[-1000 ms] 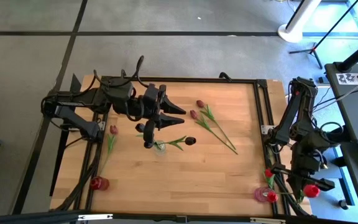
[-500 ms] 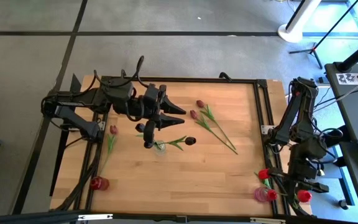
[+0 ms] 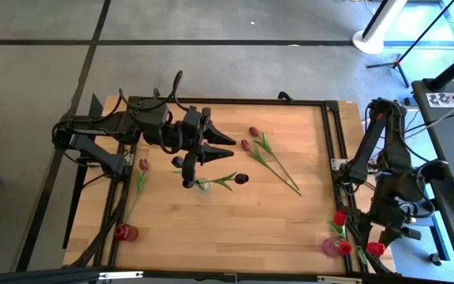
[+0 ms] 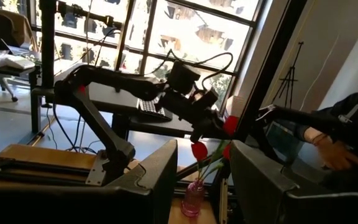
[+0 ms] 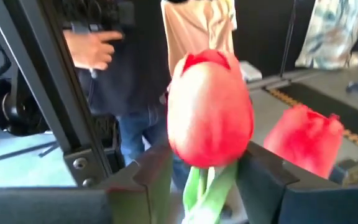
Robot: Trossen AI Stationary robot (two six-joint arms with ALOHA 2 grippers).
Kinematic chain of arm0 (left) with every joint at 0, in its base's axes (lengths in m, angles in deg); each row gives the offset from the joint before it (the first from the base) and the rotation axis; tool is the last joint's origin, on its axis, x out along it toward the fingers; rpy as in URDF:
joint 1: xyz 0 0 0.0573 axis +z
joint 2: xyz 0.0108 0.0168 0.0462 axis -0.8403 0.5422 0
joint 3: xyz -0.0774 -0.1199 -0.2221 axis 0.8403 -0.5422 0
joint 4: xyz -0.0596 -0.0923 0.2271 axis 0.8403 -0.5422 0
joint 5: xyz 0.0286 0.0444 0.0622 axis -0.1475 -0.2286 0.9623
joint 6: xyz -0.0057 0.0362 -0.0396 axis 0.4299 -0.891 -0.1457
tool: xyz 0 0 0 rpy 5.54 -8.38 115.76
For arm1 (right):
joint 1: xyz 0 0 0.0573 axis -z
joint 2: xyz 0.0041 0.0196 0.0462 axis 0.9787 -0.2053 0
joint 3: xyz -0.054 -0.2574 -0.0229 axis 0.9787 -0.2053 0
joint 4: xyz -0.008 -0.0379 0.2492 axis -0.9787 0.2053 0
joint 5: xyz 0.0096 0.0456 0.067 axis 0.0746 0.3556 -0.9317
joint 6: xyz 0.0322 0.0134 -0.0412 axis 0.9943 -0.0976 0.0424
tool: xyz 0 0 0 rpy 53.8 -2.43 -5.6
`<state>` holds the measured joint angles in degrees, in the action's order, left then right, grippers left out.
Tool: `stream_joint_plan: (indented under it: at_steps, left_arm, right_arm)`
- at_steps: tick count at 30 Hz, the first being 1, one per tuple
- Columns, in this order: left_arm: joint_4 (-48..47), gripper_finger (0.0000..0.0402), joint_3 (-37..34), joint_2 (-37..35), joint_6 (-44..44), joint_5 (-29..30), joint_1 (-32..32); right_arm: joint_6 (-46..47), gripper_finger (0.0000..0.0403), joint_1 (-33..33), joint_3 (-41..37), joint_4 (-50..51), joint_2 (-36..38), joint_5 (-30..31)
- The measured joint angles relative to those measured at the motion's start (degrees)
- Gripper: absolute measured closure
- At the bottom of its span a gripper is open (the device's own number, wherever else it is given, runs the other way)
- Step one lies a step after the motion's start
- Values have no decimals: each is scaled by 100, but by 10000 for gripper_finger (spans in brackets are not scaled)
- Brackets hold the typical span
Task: Sort flowers into vase by color
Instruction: Put the red flower into the violet transparent vase, then put the pink flower into the red transparent vase
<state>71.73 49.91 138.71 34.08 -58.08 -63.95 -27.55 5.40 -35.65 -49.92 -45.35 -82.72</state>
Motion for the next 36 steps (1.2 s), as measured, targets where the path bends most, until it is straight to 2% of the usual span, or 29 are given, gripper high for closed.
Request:
stream_joint_plan:
  at_steps: [8,14,16,19,21,23,25,29,33,36]
  left_arm:
    - [0,260,-2,0,5,-1,2]
    - [-39,260,7,163,682,340,0]
    - [-34,260,6,307,1003,367,2]
    - [-69,260,-2,455,2363,392,50]
    - [-288,260,-2,468,2591,273,200]
    - [-735,260,-2,460,2599,395,350]
    - [-1420,260,-2,423,2789,778,479]
    - [-3130,260,-2,402,3587,1195,814]
    - [-4817,260,-2,402,4381,900,1338]
    - [-5911,260,-2,402,4478,779,1866]
  right_arm:
    - [780,212,-2,735,2283,0,-11]
    - [818,211,-2,1364,3230,7,27]
    - [820,213,0,1642,3467,9,63]
    - [847,213,0,2014,3736,13,270]
    - [853,210,0,2242,3902,15,465]
    - [857,207,0,2481,4102,15,670]
    - [858,204,0,2702,4312,15,858]
    - [950,200,0,3159,4661,20,1290]
    - [1283,201,0,3534,4839,22,1687]
    - [1554,201,3,3698,4846,20,2017]
